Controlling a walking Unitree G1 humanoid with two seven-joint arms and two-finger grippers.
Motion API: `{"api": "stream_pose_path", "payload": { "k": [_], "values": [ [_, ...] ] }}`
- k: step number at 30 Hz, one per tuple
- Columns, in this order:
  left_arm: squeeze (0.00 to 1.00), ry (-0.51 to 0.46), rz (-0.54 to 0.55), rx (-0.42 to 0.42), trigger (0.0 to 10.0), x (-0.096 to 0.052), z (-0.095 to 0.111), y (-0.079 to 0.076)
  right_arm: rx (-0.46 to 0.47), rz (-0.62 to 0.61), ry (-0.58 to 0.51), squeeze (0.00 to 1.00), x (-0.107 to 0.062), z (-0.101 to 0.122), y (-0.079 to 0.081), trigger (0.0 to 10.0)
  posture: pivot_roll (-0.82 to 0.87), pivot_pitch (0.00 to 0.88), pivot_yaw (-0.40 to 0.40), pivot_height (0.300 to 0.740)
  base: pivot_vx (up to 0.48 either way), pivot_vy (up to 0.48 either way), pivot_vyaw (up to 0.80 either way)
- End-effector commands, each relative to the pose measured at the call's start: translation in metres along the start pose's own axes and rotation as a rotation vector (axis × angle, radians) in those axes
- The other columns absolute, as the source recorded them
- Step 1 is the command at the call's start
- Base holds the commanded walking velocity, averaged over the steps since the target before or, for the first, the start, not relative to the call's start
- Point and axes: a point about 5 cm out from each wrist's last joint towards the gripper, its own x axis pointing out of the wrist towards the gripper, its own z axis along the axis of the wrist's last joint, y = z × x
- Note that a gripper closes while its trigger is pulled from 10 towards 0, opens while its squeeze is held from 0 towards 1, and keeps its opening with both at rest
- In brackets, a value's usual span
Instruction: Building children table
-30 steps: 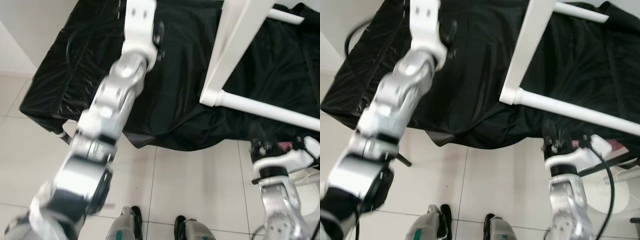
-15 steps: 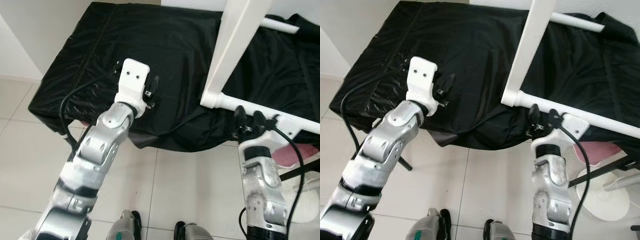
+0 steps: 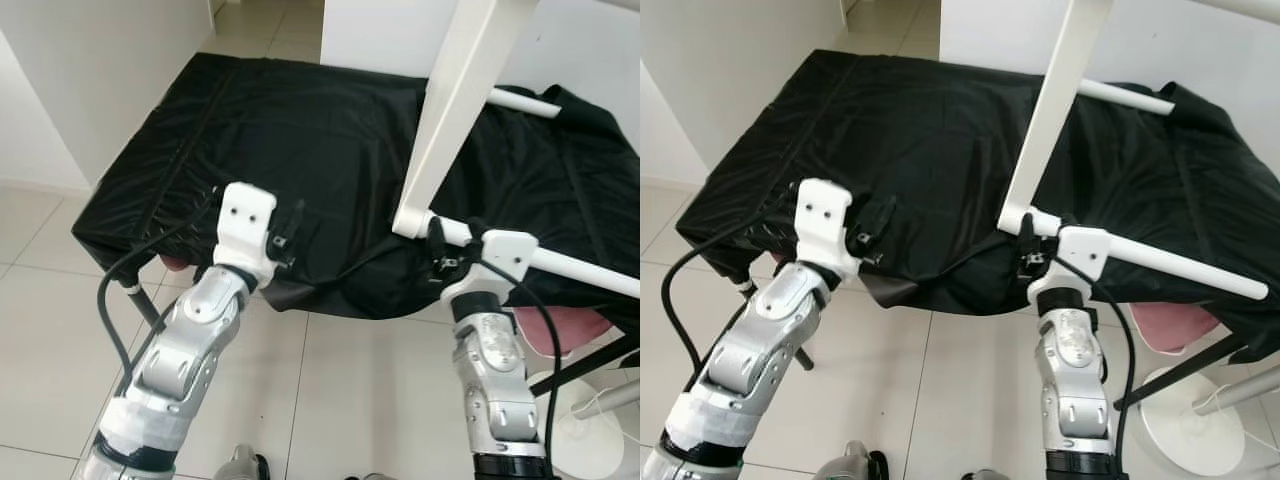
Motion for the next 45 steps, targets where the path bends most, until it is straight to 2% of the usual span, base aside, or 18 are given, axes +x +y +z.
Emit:
{"api": "stream_pose_path", "payload": {
  "k": [1,7,10,18,20,23,26,27,29,45],
  "values": [
    [0.00,-0.002,-0.029,-0.053,10.0,-0.004,-0.004,-0.001,-0.009,0.001,0.004,0.00,-0.002,-0.004,0.002,10.0,0.06,0.048,-0.059,0.740,0.000,0.000,0.00],
    [0.00,0.009,0.000,-0.067,10.0,-0.009,-0.012,0.001,-0.033,0.013,0.012,0.00,-0.002,-0.010,0.006,10.0,0.06,0.054,-0.073,0.740,0.000,0.000,0.00],
    [0.00,-0.003,0.004,-0.096,10.0,-0.010,-0.009,0.002,-0.045,0.021,0.019,0.00,-0.004,-0.013,0.006,10.0,0.06,0.059,-0.075,0.740,0.000,0.000,0.00],
    [0.00,-0.021,-0.013,-0.096,10.0,-0.008,-0.006,0.001,-0.076,0.016,0.028,0.00,-0.003,-0.017,0.004,10.0,0.05,0.070,-0.078,0.740,0.064,0.000,0.00],
    [0.00,-0.022,-0.020,-0.097,10.0,-0.008,-0.007,-0.001,-0.101,-0.027,0.031,0.00,-0.005,-0.020,-0.002,10.0,0.05,0.074,-0.079,0.740,0.274,0.000,0.00],
    [0.00,-0.020,-0.024,-0.103,10.0,-0.008,-0.008,-0.003,-0.127,-0.180,0.088,0.00,-0.012,-0.031,-0.022,10.0,0.05,0.077,-0.078,0.740,0.276,0.000,0.00],
    [0.00,-0.019,-0.024,-0.103,10.0,-0.008,-0.008,-0.003,-0.146,-0.209,0.096,0.00,-0.014,-0.033,-0.026,10.0,0.05,0.077,-0.078,0.740,0.281,0.000,0.00],
    [0.00,-0.017,-0.027,-0.106,10.0,-0.008,-0.008,-0.002,-0.167,-0.282,0.103,0.00,-0.016,-0.034,-0.038,10.0,0.04,0.082,-0.071,0.740,0.296,0.000,0.00],
    [0.00,-0.016,-0.029,-0.106,10.0,-0.008,-0.008,-0.002,-0.169,-0.311,0.106,0.00,-0.016,-0.034,-0.043,10.0,0.04,0.081,-0.071,0.740,0.304,0.000,0.00],
    [0.00,-0.023,-0.054,-0.098,10.0,-0.007,-0.005,-0.005,-0.201,-0.394,0.138,0.00,-0.023,-0.042,-0.051,10.0,0.04,0.075,-0.057,0.740,0.274,0.000,0.00]
  ]
}}
